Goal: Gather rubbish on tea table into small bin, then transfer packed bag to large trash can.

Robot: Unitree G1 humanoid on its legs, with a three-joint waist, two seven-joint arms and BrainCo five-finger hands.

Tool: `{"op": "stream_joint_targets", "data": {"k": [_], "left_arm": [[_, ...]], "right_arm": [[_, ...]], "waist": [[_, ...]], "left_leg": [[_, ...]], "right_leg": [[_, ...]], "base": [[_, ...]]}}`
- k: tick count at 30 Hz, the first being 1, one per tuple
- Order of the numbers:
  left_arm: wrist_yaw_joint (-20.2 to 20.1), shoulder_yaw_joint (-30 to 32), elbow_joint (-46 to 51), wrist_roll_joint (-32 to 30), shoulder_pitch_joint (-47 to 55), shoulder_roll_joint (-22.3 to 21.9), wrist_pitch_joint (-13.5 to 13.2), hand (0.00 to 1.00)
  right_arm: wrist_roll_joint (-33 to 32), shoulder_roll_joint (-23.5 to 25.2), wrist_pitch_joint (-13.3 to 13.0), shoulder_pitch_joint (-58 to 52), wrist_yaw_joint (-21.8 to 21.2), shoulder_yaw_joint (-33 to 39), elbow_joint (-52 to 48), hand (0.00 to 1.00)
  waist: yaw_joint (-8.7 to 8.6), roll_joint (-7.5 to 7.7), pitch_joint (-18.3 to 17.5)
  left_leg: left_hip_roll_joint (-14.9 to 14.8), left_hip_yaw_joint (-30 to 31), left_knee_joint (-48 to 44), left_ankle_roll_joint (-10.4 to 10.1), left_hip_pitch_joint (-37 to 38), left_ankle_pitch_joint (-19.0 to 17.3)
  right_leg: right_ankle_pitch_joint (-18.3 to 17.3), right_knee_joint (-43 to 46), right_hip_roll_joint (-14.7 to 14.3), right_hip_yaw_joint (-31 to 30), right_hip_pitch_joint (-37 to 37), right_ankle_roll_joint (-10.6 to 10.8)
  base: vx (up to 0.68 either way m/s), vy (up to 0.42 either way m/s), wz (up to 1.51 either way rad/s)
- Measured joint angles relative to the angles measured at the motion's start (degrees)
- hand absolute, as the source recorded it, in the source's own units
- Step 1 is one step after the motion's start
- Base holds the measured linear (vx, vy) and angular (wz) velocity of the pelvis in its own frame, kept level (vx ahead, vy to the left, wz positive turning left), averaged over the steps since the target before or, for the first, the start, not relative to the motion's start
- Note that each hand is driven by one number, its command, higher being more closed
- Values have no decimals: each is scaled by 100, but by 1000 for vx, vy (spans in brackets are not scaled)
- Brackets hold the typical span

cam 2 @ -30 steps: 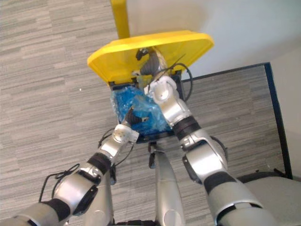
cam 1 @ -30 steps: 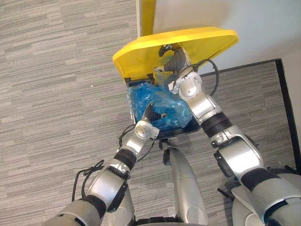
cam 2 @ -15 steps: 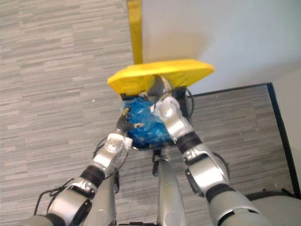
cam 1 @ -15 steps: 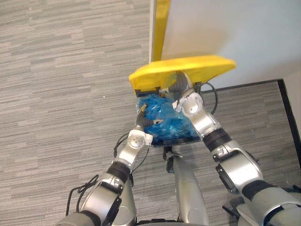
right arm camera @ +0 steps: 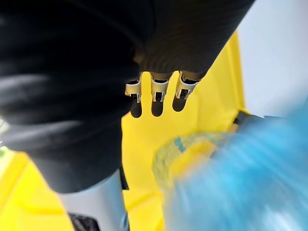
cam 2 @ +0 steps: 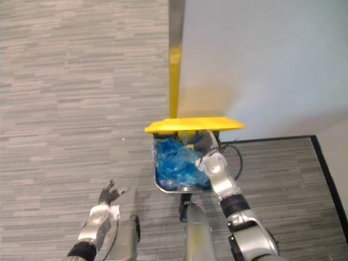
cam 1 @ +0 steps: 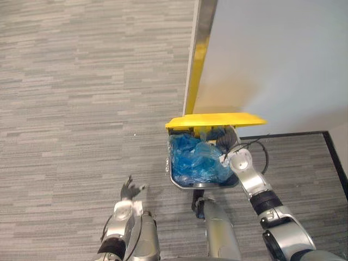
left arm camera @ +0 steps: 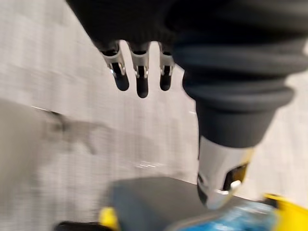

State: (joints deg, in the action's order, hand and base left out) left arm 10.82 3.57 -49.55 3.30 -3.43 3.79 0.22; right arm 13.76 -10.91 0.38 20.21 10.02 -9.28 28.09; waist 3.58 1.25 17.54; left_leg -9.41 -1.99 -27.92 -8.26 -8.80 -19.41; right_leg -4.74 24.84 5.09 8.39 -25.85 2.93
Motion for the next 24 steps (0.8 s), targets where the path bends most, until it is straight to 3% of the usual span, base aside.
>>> {"op": "stream_joint_targets", "data": {"k": [3, 4, 5, 6, 7, 8, 10, 11, 12, 13, 14, 15, 16, 19, 20, 24], "left_arm": [[-6, -1, -209, -111, 15, -101, 43, 0], [-10, 2, -222, -133, -10, -154, 45, 0], [-15, 8, -233, -158, 1, -199, 43, 0], [-21, 22, -263, -162, -2, -244, 41, 0], [-86, 147, -334, -202, -41, -309, 29, 0], [-107, 242, -403, -204, -31, -330, 35, 0], [-127, 462, -454, -203, 46, -336, 53, 0], [-141, 751, -527, -206, 21, -311, 82, 0], [-154, 929, -591, -206, -10, -341, 98, 0], [-213, 1200, -749, -205, -34, -446, 184, 0], [-235, 1299, -781, -205, -35, -514, 198, 0], [-237, 1542, -802, -210, -26, -666, 195, 0], [-233, 1582, -833, -208, -51, -666, 199, 0], [-322, 1695, -971, -205, 36, -735, 245, 0], [-327, 1816, -966, -204, 96, -754, 246, 0], [-330, 2025, -951, -204, 153, -762, 232, 0]], "right_arm": [[4, 436, -54, -505, -75, 24, 243, 0], [4, 587, -79, -895, -122, 138, 416, 0], [2, 704, -78, -1088, -134, 326, 520, 0], [-2, 765, -75, -1222, -140, 454, 572, 0], [-28, 932, -76, -1495, -147, 761, 879, 0], [-49, 1045, -82, -1721, -154, 1114, 1303, 0], [-104, 1185, -53, -1947, -148, 1562, 1839, 0], [-158, 1276, 0, -2050, -142, 2034, 2301, 0], [-310, 1311, -14, -2077, -146, 2359, 2356, 0], [-364, 1255, -3, -2099, -99, 2657, 2518, 0], [-373, 1202, 11, -2109, -89, 2755, 2581, 0], [-384, 1117, 41, -2112, -73, 2938, 2697, 0], [-399, 1134, 66, -2095, -69, 2947, 2721, 0], [-604, 1079, 181, -2242, -39, 3141, 2842, 0], [-628, 1065, 190, -2257, -35, 3152, 2871, 0], [-712, 1094, 203, -2281, -48, 3134, 2917, 0]], "waist": [[-6, 104, -74], [-14, 157, -117], [-10, 139, -179], [-36, 73, -202], [-85, 127, -226], [-145, 227, -299], [-138, 338, -458], [-137, 471, -563], [-158, 467, -574], [-174, 207, -725], [-114, 133, -784], [-33, 174, -938], [-57, 230, -946], [-114, 12, -1075], [-138, -41, -1144], [-136, -47, -1235]], "left_leg": [[52, -214, 3, 11, 233, -25], [123, -227, -26, 33, 331, -6], [110, -239, 41, 93, 343, 64], [18, -227, 166, 116, 374, 141], [49, -301, 375, 67, 446, 332], [93, -273, 410, 42, 517, 395], [127, -259, 421, -2, 510, 419], [130, -277, 495, -61, 505, 444], [92, -239, 570, -83, 518, 450], [-85, -199, 855, -37, 566, 578], [-98, -236, 1024, 99, 593, 644], [-80, -413, 1393, 69, 618, 904], [9, -438, 1466, -57, 631, 982], [-173, -530, 1915, 93, 948, 1269], [-205, -542, 1936, 182, 1014, 1328], [-195, -573, 2190, 257, 1096, 1422]], "right_leg": [[74, -8, 12, -182, 120, 115], [160, -85, 55, -240, 203, 304], [298, -339, 53, -206, 301, 606], [438, -418, 58, -173, 408, 728], [98, 1209, 206, -264, 36, 158], [-152, 2449, 303, -440, 8, 39], [-396, 3196, 435, -620, 173, 8], [-633, 3148, 459, -708, 348, 52], [-680, 2953, 362, -636, 441, 57], [-781, 1952, -18, -603, 825, 212], [-861, 1407, -123, -633, 1036, 193], [-1346, 1044, -33, -532, 1259, -107], [-1555, 854, 21, -538, 1338, -212], [-1217, 410, -235, -516, 1556, -293], [-1167, 221, -294, -516, 1630, -229], [-1025, -195, -304, -466, 1818, -132]], "base": [[-44, 46, -28], [-84, 85, -25], [-81, 79, -15], [-111, -3, -3], [-109, -29, 9], [-111, -58, 11], [-60, -103, 4], [-76, -191, -9], [-93, -214, -26], [-47, -104, -40], [-41, -107, -75], [-14, -83, -58], [-54, -143, -33], [-53, -84, -14], [-72, -25, -12], [-42, 54, 7]]}}
